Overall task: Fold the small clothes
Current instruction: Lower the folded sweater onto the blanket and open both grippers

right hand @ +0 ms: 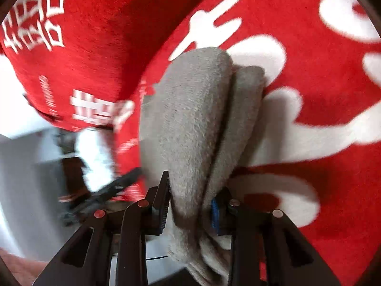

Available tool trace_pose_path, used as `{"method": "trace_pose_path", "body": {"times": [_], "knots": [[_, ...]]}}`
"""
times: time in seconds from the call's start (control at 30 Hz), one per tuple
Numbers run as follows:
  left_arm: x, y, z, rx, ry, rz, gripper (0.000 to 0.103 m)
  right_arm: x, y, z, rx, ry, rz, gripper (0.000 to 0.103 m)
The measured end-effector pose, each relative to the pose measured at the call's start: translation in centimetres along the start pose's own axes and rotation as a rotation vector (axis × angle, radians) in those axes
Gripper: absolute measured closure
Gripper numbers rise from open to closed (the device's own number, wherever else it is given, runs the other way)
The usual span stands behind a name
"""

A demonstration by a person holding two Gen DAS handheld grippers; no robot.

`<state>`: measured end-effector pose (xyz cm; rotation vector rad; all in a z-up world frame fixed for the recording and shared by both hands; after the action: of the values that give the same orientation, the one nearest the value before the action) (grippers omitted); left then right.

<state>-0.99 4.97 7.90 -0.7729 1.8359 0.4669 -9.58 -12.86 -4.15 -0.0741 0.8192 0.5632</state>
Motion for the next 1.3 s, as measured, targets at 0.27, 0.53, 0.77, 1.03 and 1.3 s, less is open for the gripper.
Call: {"method": "trace_pose_path", "body": {"times": [0.27,0.53,0.77,1.03,1.3], "knots": [[1.7,0.2,2.7,-0.010,-0.196,0.004,0.059,-1.3,0.3,1.0,-0.097,0.400,-0.058,0.072],[-0.7,0.9,1.9,0.030,-0.251,0.001,0.059,-3.8,3.7,2.7,-0.068,0.364,-0.089,0.072],[-3.0,1.8,0.3,0.029,-0.263,0.001,0.058,-4.6,5.3,4.6,-0.035,0.358,-0.091,0.072],[-5.8,2.9,-2.0,0.065,-0.316,-0.016,0.034,-6.6,6.2,6.2,-0.028,0.373,-0.102,0.054],[-6.9,4.3,-3.2,0.065,-0.356,0.008,0.021,-8.0,7.2,7.5,-0.039,0.415,-0.117,0.039]]}}
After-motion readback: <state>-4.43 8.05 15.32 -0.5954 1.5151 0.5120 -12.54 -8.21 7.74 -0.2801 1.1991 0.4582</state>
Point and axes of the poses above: each gripper's, at about its wrist camera, not at the fingertips, and x roughly the way its jaws point, z to its left, y to its underside, the point moved 6 cm from there along x, roughly the way its jaws point
